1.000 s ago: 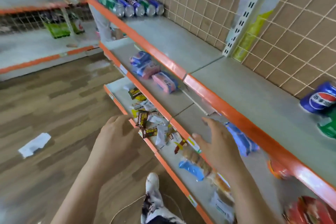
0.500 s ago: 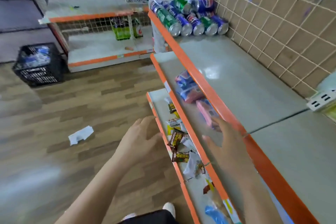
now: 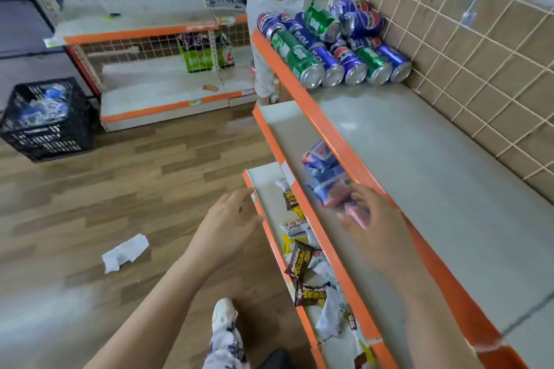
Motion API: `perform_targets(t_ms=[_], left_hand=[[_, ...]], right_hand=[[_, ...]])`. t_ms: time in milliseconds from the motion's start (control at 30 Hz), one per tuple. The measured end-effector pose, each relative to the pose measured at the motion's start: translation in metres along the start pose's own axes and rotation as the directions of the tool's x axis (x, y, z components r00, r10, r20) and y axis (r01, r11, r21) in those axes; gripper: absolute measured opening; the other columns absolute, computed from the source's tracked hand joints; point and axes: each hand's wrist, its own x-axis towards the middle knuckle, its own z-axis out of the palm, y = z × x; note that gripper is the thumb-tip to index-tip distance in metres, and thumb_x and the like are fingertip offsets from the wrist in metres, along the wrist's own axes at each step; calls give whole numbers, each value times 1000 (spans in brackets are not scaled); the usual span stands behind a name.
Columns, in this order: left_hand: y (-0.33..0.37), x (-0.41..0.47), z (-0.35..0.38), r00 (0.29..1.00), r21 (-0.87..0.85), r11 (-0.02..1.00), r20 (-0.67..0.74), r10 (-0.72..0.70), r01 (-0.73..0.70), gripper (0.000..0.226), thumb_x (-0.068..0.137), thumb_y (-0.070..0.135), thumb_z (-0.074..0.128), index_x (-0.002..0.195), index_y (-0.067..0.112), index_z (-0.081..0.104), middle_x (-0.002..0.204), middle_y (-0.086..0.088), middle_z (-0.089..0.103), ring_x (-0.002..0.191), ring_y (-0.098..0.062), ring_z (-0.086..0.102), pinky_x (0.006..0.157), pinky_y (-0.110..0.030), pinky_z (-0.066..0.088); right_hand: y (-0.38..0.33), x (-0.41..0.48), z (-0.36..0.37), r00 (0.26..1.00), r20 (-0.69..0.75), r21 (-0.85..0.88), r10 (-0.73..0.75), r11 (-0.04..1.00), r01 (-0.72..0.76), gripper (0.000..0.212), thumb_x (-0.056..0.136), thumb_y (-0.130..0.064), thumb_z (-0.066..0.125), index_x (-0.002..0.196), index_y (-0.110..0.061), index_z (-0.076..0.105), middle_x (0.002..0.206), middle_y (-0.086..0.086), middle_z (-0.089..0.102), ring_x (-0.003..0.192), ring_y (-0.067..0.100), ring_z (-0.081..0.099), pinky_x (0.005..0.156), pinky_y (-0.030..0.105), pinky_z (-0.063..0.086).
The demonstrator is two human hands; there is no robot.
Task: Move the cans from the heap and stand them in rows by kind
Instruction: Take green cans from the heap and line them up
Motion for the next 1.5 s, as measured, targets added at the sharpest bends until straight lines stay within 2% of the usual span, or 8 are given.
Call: perform_targets(t_ms=[200, 400, 533, 700, 900, 1067, 1300, 1500], left_hand=[[-33, 95, -51, 998, 24, 1000, 55, 17, -18, 52, 89, 37, 57, 137, 24, 40, 133, 2, 49, 120, -15, 47, 97, -28, 38], [-51, 175, -79, 992, 25, 996, 99, 78, -81, 49, 89, 36, 58, 134, 22, 44, 129, 2, 52, 118, -16, 49, 90, -24, 36], [-44, 231, -83, 984, 22, 991, 125, 125, -129, 50, 88, 38, 58, 134, 22, 44, 128, 3, 52, 114, -13, 51, 89, -25, 39], [-10, 317, -85, 960, 21, 966, 116, 255, -259, 52, 89, 32, 58, 137, 22, 41, 134, 3, 48, 119, -15, 48, 95, -26, 38], [32, 413, -95, 920, 54, 921, 98, 379, -385, 50, 90, 34, 56, 137, 22, 42, 133, 2, 49, 121, -15, 47, 97, -28, 37], [52, 470, -94, 886, 95, 882, 85, 455, -462, 50, 91, 36, 55, 137, 22, 43, 134, 2, 48, 123, -13, 44, 93, -22, 32], [96, 524, -81, 721, 51, 728, 200, 663, -683, 57, 91, 31, 57, 142, 21, 35, 136, 0, 41, 126, -14, 35, 94, -13, 23], [125, 560, -57, 515, 50, 533, 342, 786, -845, 69, 79, 23, 72, 139, 14, 41, 137, -13, 39, 130, -30, 33, 110, -34, 26]], right_hand=[[-54, 77, 25, 994, -100, 35, 49, 998, -46, 48, 81, -26, 70, 121, -40, 46, 108, -23, 56, 104, 7, 57, 94, 29, 44], [-84, 144, 45, 995, -95, 51, 30, 998, -26, 53, 86, -36, 60, 136, -28, 44, 132, -10, 54, 122, 10, 51, 103, 37, 42], [-87, 190, 40, 981, -179, 83, 79, 994, -65, 36, 86, -18, 64, 111, -40, 51, 112, -6, 58, 100, 3, 57, 74, 4, 42], [-88, 256, 26, 949, -308, 38, 66, 998, -57, 49, 84, -20, 66, 131, -20, 50, 118, -6, 57, 110, 13, 53, 97, 28, 39], [-91, 332, 1, 895, -439, 68, 80, 996, -56, 44, 84, -20, 67, 126, -19, 55, 116, -4, 58, 107, 10, 53, 93, 25, 38], [-101, 377, 2, 951, -305, -55, 43, 997, -62, 43, 84, -30, 66, 124, -24, 54, 116, -10, 54, 113, 12, 52, 99, 31, 39], [-116, 392, 13, 979, -181, -209, 98, 968, -136, 54, 85, -53, 56, 132, -29, 46, 126, -14, 50, 121, 6, 42, 97, 17, 28], [-130, 395, 37, 936, -308, -373, 169, 884, -282, 77, 59, -69, 53, 123, -26, 55, 113, -6, 59, 100, 22, 58, 80, 36, 52]])
